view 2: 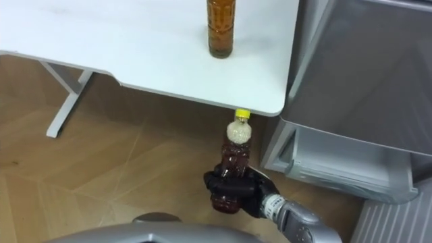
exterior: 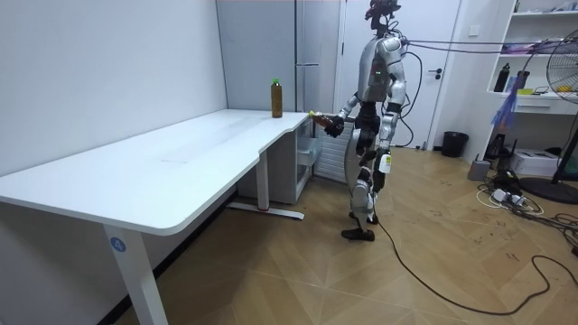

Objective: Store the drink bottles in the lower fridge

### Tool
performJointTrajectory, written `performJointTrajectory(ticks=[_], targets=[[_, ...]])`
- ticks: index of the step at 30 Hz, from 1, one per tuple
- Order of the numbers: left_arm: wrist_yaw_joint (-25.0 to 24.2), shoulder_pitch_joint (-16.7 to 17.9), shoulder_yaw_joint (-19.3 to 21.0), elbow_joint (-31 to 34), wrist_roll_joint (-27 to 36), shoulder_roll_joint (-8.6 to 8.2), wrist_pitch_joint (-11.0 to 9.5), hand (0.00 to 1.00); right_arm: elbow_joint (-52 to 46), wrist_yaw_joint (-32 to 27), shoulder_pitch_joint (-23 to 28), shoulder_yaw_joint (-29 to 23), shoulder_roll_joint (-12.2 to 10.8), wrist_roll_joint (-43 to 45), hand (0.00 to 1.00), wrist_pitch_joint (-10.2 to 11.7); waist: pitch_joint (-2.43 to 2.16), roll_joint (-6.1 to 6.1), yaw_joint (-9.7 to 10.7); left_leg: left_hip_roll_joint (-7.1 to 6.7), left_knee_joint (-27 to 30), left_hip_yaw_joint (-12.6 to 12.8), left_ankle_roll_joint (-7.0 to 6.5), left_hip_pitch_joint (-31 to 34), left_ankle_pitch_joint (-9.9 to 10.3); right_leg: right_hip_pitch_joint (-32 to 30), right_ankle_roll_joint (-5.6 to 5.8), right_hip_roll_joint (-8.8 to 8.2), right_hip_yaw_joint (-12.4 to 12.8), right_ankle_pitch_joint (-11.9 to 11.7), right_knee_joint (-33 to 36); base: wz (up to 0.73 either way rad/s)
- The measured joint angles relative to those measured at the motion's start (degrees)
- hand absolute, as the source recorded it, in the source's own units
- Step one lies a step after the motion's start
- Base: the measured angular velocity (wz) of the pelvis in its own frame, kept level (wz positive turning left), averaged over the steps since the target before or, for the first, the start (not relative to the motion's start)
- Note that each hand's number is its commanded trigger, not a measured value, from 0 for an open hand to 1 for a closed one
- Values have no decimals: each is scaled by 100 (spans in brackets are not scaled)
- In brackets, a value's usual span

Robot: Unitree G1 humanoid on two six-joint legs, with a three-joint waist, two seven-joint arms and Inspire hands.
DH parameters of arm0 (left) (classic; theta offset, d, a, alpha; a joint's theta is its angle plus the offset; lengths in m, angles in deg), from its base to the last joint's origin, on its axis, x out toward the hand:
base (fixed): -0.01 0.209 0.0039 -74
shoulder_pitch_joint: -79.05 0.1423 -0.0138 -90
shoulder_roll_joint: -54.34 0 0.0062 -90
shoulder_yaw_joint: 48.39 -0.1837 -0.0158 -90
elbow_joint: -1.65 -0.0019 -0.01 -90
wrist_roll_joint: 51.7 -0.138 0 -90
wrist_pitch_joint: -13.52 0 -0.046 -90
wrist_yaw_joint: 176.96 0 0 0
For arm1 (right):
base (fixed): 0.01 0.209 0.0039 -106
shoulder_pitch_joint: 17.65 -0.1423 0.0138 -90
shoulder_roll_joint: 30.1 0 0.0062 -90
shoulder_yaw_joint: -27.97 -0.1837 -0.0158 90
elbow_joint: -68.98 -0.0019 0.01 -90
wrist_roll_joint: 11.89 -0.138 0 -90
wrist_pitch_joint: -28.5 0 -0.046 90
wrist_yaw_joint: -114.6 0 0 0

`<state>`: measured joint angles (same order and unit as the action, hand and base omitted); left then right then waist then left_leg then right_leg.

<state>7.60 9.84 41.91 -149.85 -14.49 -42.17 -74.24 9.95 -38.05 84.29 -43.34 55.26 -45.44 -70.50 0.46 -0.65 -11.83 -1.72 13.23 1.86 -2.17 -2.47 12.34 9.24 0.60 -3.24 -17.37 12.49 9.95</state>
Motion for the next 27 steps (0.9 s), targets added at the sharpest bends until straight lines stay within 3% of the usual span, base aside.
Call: performJointTrajectory(ticks=[4,8,12,16,27], targets=[[-233,-162,-515,-183,-835,-2,286,0,-36,-59,-222,-16,33,-201,100,-60,5,54,230,-4,61,-34,-9,83,8,-26,7,2,-2,-9,-5,7],[-450,-441,-575,-272,-1642,-5,406,0,-39,-116,-251,-43,78,-468,100,-56,1,138,287,4,68,-9,-9,75,8,-11,-1,9,8,-19,-7,0],[-533,-487,-618,-267,-2462,-4,512,0,-28,-116,-279,-164,73,-473,100,-56,6,171,516,2,67,-3,-10,73,8,-9,-1,5,7,-18,-7,0],[-547,-572,-620,-260,-3080,-4,654,0,40,-266,-298,-289,114,-487,100,-56,7,139,648,6,60,16,-10,77,8,-23,0,3,11,-18,-13,0],[-627,-737,-619,-256,-3505,-9,787,0,629,-515,-294,-319,75,-748,100,-107,-14,-9,697,29,42,127,-13,28,12,-36,4,23,182,-30,-11,-5]])
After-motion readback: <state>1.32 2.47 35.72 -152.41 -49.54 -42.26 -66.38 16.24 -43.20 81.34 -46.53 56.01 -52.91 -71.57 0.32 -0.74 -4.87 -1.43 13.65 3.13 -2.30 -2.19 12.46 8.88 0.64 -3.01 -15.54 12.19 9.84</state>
